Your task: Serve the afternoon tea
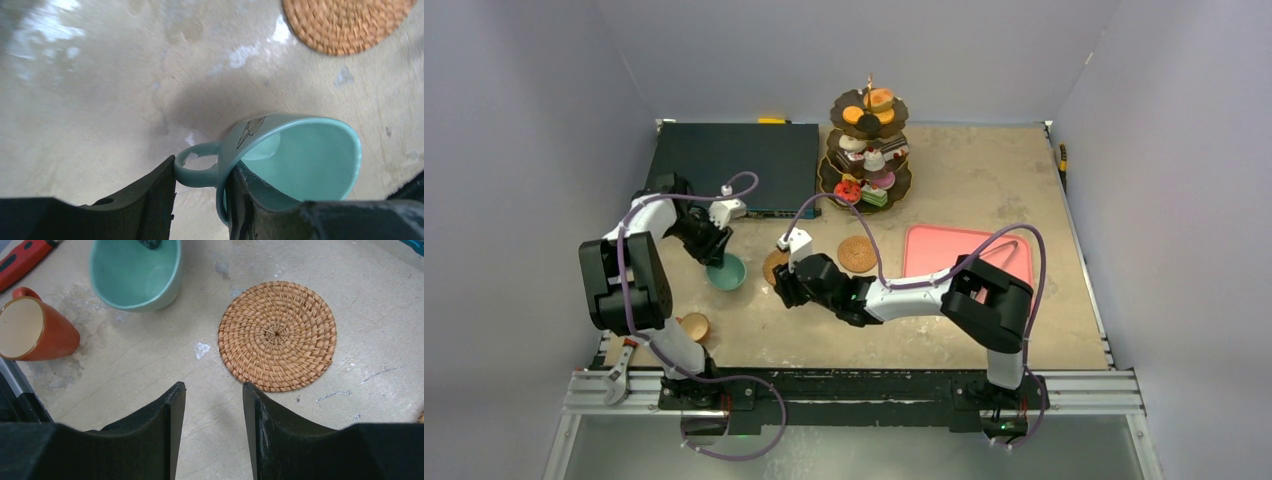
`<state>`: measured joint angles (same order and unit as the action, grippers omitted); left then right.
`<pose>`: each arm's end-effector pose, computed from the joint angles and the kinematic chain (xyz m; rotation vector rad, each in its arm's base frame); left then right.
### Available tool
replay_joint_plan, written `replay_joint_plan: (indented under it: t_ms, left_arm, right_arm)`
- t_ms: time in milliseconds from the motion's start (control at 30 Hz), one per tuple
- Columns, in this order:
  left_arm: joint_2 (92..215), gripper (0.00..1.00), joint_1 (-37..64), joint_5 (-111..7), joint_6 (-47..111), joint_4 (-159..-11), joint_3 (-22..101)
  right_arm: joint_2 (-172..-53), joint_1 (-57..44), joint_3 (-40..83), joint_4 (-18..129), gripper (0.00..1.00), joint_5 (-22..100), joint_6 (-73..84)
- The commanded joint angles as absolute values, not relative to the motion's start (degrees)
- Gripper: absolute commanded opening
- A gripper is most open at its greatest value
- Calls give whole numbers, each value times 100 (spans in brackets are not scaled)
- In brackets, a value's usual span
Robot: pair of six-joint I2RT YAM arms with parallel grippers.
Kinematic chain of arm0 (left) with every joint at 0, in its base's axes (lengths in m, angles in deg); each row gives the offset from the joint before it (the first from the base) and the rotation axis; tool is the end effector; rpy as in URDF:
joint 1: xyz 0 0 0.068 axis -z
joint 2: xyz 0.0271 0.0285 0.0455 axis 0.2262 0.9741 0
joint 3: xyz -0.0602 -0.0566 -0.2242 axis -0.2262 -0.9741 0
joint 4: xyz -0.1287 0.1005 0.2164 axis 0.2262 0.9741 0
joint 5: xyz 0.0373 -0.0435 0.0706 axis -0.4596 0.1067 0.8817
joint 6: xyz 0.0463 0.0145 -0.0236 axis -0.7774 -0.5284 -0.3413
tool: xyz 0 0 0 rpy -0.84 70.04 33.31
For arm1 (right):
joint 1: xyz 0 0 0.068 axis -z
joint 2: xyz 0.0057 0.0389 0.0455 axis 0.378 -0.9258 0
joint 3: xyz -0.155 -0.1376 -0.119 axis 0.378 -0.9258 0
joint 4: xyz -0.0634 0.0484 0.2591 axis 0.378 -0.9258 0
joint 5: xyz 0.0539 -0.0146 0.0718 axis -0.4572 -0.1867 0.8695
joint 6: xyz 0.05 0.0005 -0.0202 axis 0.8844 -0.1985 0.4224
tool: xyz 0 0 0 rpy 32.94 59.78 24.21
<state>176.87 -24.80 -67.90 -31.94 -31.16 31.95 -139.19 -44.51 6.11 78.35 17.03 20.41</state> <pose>0.3037 0.0481 0.1417 0.9903 2.6393 -0.4571 0.1682 0.3688 0.1378 -0.6424 1.9713 0.7304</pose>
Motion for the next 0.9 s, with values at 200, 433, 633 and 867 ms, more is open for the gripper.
replay_joint_plan:
  t_ms: [200,433,633,867]
  left_arm:
    - [17067,14,-2274,-7159,-1884,-4638,2865]
    - [17208,49,-2275,-7103,-2082,-4333,2734]
    - [17257,92,-2285,-7080,-2062,-4117,2838]
    - [16873,99,-2866,-7277,-2345,-3507,3358]
  right_arm:
    - [-13558,-4428,513,7984,48,1433,2087]
    - [-13570,-4430,643,7648,47,1373,2176]
    - [-13592,-4420,981,6981,47,1300,2071]
    - [-13599,-4252,1447,6192,47,1197,2018]
